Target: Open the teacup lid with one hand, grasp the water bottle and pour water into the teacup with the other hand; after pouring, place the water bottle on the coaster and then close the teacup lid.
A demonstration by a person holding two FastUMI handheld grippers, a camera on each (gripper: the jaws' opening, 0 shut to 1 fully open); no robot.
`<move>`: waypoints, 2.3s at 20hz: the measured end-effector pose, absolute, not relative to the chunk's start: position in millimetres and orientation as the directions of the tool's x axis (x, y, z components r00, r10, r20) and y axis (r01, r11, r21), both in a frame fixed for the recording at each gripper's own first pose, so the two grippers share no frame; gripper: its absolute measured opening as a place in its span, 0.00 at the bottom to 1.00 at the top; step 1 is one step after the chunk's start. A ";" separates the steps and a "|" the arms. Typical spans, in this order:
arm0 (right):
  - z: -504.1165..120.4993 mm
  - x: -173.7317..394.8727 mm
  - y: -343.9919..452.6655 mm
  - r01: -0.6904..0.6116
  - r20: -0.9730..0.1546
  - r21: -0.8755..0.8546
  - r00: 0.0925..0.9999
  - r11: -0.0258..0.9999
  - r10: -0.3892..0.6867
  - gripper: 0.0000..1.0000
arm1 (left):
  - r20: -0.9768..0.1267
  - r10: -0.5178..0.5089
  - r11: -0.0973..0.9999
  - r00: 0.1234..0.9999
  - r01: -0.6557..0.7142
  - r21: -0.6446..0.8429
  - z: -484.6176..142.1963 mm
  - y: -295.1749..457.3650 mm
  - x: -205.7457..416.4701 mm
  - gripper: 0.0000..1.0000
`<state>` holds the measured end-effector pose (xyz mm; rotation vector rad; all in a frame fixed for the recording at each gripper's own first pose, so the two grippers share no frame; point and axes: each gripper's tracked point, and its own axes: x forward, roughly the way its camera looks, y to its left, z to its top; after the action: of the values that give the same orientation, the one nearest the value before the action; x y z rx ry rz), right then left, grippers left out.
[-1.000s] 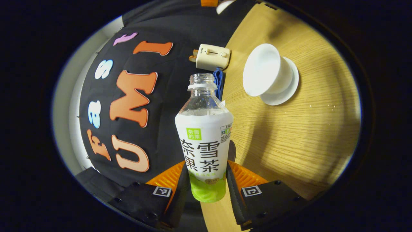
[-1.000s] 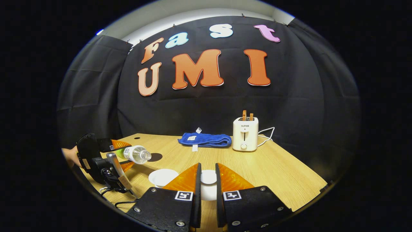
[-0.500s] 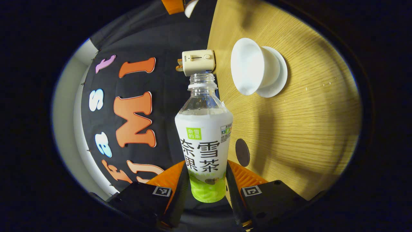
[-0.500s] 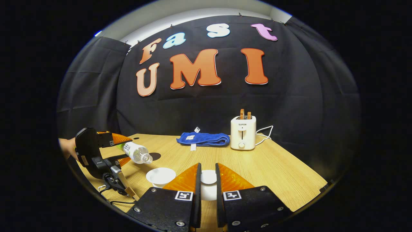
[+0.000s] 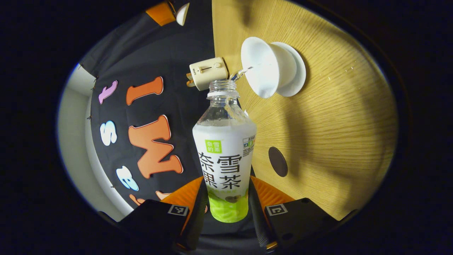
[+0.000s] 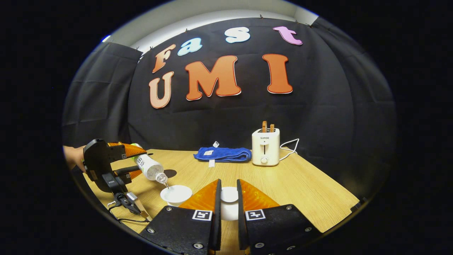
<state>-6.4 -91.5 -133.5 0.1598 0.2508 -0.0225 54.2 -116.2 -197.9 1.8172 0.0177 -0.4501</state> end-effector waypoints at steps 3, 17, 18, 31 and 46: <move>-134.7 -9.1 -91.3 0.040 -0.252 0.152 0.968 0.988 0.000 0.20 | -0.305 -0.220 -0.311 0.927 0.230 0.922 -195.3 -115.9 55.1 0.63; -137.0 -8.9 -88.7 0.034 -0.261 0.142 0.965 0.989 0.004 0.20 | -0.255 -0.245 -0.397 0.935 0.144 0.906 -184.7 -118.9 58.0 0.64; -137.3 -9.2 -88.7 0.034 -0.263 0.141 0.965 0.989 0.004 0.20 | -0.251 -0.249 -0.405 0.935 0.135 0.904 -183.7 -119.9 58.2 0.63; -137.6 -7.8 -87.7 0.021 -0.269 0.130 0.963 0.991 0.015 0.19 | -0.171 -0.299 -0.508 0.939 -0.005 0.861 -165.3 -128.4 61.1 0.65; -154.7 -8.8 -77.8 0.000 -0.319 0.100 0.947 0.995 0.032 0.19 | -0.132 -0.340 -0.587 0.931 -0.101 0.803 -157.7 -135.1 64.3 0.64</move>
<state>-8.8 -77.8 -154.7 0.0992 0.3257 0.0160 64.3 -135.1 -157.7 2.1891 -0.3111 -0.3404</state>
